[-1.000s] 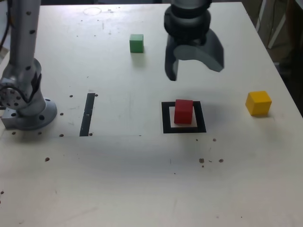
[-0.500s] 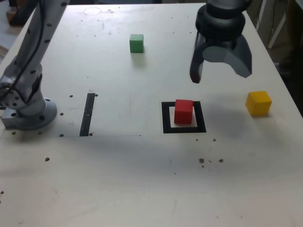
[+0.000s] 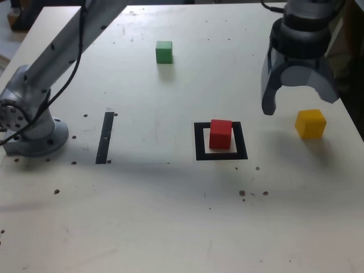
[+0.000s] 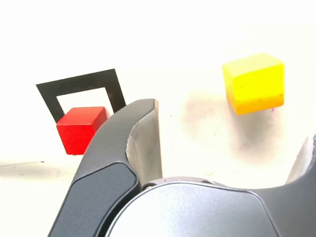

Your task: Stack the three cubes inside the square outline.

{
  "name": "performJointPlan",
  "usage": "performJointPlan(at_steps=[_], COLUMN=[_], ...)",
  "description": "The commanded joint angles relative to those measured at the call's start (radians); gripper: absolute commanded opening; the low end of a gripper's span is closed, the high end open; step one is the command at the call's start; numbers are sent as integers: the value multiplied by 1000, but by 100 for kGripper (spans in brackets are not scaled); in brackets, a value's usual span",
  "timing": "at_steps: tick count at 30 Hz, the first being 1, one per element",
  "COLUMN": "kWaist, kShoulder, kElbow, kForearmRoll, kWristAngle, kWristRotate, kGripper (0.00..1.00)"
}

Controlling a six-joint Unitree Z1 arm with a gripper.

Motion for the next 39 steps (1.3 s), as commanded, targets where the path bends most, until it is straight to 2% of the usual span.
performJointPlan(at_steps=[1, 28, 39], kWaist=[5, 31, 31], kShoulder=[21, 179, 235], kElbow=[-21, -203, -253], kForearmRoll=[16, 34, 25], kWristAngle=[-5, -21, -23], kWristRotate=[-16, -120, -137], kGripper=[100, 98, 93])
